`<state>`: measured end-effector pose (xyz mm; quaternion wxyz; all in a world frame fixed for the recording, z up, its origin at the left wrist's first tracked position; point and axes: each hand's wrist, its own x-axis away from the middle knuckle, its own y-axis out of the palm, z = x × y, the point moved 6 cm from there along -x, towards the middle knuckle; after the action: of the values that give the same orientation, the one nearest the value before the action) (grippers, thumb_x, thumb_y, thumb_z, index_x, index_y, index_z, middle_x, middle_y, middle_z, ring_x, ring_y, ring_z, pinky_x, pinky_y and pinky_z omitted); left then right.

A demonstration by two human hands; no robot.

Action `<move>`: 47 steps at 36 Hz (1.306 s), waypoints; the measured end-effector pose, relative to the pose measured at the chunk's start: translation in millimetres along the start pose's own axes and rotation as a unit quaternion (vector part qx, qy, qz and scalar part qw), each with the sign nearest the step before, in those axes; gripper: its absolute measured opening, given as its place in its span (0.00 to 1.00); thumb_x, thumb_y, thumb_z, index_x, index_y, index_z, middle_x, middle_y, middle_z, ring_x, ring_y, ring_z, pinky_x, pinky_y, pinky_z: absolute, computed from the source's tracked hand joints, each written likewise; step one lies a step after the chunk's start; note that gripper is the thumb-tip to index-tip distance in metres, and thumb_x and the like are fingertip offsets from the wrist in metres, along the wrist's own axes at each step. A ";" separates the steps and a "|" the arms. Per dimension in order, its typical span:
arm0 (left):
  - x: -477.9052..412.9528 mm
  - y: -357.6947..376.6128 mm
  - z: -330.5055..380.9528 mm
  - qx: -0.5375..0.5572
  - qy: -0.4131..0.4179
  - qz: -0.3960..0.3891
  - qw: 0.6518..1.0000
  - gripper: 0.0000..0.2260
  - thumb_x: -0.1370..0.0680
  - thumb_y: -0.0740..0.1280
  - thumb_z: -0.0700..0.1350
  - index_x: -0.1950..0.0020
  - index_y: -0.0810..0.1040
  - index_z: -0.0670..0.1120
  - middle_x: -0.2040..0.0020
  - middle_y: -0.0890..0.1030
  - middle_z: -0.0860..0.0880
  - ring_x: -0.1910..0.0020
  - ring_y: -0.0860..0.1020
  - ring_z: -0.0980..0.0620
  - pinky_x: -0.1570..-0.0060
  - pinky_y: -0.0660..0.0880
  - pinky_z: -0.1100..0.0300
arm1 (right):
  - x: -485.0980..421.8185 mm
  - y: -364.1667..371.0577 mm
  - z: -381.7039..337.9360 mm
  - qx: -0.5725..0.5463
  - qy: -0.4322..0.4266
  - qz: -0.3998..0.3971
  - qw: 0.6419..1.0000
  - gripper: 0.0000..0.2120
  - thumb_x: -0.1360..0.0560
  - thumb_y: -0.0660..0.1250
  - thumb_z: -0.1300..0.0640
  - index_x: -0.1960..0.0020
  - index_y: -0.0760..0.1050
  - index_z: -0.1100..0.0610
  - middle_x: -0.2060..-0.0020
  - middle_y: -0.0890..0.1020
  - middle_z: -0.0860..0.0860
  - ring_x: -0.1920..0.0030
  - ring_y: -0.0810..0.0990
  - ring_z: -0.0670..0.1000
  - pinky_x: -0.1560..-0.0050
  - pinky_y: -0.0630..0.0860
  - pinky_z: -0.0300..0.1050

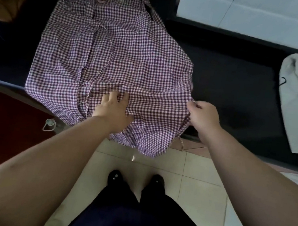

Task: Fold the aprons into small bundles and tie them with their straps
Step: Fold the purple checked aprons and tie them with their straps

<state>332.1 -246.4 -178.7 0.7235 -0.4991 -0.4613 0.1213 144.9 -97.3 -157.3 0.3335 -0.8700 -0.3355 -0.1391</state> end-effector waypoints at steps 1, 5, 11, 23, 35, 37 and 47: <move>0.1 2.2 2.8 0.006 -0.004 -0.004 1.000 0.35 0.20 0.59 0.60 0.21 0.45 0.50 0.22 0.46 0.43 0.25 0.50 0.39 0.30 0.60 0.42 | 2.0 -0.6 -1.4 -0.064 0.010 -0.006 0.998 0.14 0.20 0.60 0.50 0.57 0.74 0.58 0.59 0.80 0.51 0.57 0.79 0.50 0.60 0.75 0.46; 2.7 13.8 8.2 0.043 -0.004 -0.028 0.999 0.31 0.19 0.55 0.58 0.21 0.44 0.54 0.21 0.39 0.44 0.23 0.41 0.39 0.26 0.52 0.40 | 19.1 21.6 -4.4 -0.158 0.058 -0.167 0.972 0.08 0.25 0.69 0.52 0.49 0.74 0.54 0.52 0.81 0.49 0.55 0.80 0.47 0.59 0.77 0.42; 8.3 17.7 9.0 0.060 -0.006 -0.021 0.998 0.25 0.17 0.51 0.56 0.21 0.46 0.59 0.21 0.38 0.45 0.22 0.41 0.42 0.25 0.49 0.41 | 24.0 19.7 22.6 -0.061 0.191 -0.272 0.941 0.09 0.28 0.72 0.58 0.53 0.72 0.55 0.54 0.80 0.53 0.58 0.79 0.51 0.67 0.75 0.44; -3.6 -16.9 -2.7 -0.049 -0.004 0.123 0.991 0.34 0.22 0.62 0.57 0.22 0.48 0.56 0.22 0.46 0.42 0.24 0.48 0.40 0.27 0.51 0.43 | -12.5 29.7 -37.6 -0.152 0.095 -0.177 0.968 0.13 0.26 0.65 0.65 0.42 0.75 0.58 0.51 0.82 0.56 0.53 0.83 0.58 0.54 0.79 0.52; -27.7 -26.4 -11.2 -0.019 0.133 -0.004 0.991 0.32 0.25 0.63 0.63 0.23 0.58 0.59 0.21 0.48 0.50 0.24 0.48 0.42 0.29 0.52 0.38 | 15.6 110.4 -138.8 0.024 -0.103 -0.271 0.957 0.32 0.26 0.63 0.58 0.24 0.59 0.47 0.31 0.69 0.49 0.36 0.70 0.52 0.38 0.66 0.47; -28.8 -41.4 -30.0 -0.002 0.125 0.058 0.991 0.27 0.22 0.62 0.57 0.24 0.60 0.58 0.21 0.50 0.50 0.24 0.49 0.44 0.28 0.51 0.42 | 16.8 123.3 -146.9 0.048 -0.123 -0.258 0.957 0.31 0.24 0.61 0.59 0.24 0.58 0.47 0.30 0.68 0.47 0.34 0.68 0.51 0.39 0.64 0.43; -61.7 -64.3 -130.6 0.102 0.039 0.032 0.994 0.29 0.24 0.61 0.64 0.26 0.64 0.53 0.27 0.61 0.47 0.28 0.60 0.43 0.33 0.62 0.44 | -12.6 206.0 -147.3 -0.011 0.024 -0.217 0.976 0.21 0.18 0.53 0.49 0.34 0.72 0.60 0.36 0.74 0.52 0.36 0.72 0.55 0.33 0.65 0.48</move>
<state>383.2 -395.8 -168.7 0.7836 -0.4417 -0.4020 0.1712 272.3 -316.5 -154.7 0.2943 -0.7765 -0.5062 -0.2328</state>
